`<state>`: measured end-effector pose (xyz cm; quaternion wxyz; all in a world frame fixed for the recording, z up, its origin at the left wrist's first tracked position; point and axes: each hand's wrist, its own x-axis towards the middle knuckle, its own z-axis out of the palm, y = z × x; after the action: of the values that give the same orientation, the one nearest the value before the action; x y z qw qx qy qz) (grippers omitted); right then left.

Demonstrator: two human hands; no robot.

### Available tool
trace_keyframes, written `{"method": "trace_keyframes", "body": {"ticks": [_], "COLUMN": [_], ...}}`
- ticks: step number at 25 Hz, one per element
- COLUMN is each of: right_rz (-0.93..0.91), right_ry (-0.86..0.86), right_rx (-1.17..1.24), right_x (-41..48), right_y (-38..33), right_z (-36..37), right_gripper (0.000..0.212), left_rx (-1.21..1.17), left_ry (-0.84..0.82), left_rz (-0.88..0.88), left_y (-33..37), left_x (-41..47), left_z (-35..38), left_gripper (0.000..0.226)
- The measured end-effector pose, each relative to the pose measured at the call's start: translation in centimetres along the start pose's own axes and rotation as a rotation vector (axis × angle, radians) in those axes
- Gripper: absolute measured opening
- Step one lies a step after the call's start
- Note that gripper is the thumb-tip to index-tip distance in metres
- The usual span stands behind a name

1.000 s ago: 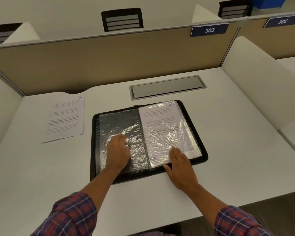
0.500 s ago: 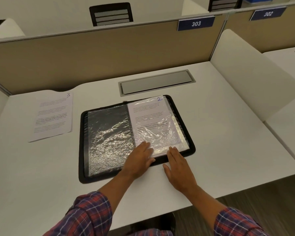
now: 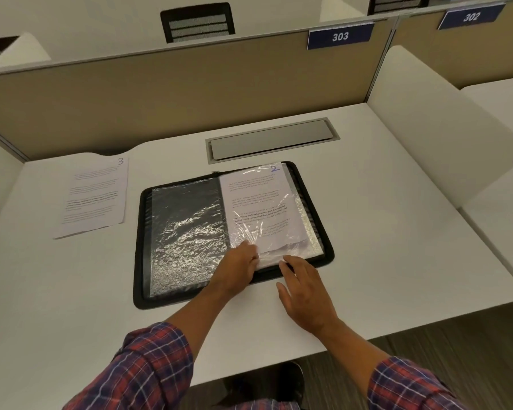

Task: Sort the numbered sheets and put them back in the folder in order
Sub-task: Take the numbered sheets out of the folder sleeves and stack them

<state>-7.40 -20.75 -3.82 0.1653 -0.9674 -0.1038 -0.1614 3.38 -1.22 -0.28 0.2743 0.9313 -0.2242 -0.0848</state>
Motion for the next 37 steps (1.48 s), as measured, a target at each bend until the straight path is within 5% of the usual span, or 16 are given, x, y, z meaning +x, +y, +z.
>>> {"method": "trace_keyframes", "body": {"ticks": [8, 14, 20, 28, 37], "right_rz": [-0.136, -0.098, -0.175, -0.018, -0.082], "right_ry": [-0.054, -0.235, -0.03, -0.373, -0.28], "right_rx": [0.019, -0.061, -0.005, -0.162, -0.199], "right_x": [2.0, 3.8, 6.0, 7.3, 2.8], "right_y": [-1.1, -1.5, -2.7, -1.5, -1.7], "right_z": [0.0, 1.5, 0.1, 1.0, 0.1], "right_gripper": [0.048, 0.067, 0.027, 0.09, 0.071], "left_rx": [-0.042, -0.056, -0.115, -0.126, -0.004], "left_ry": [-0.009, 0.075, 0.166, 0.177, 0.127], "left_rz": [0.007, 0.043, 0.03, 0.04, 0.061], "left_y": [-0.5, -0.1, 0.4, -0.3, -0.9], "left_x": [0.5, 0.0, -0.8, -0.4, -0.9], "left_z": [-0.8, -0.7, -0.8, -0.8, 0.6], "left_gripper": [0.017, 0.013, 0.01, 0.007, 0.024]}}
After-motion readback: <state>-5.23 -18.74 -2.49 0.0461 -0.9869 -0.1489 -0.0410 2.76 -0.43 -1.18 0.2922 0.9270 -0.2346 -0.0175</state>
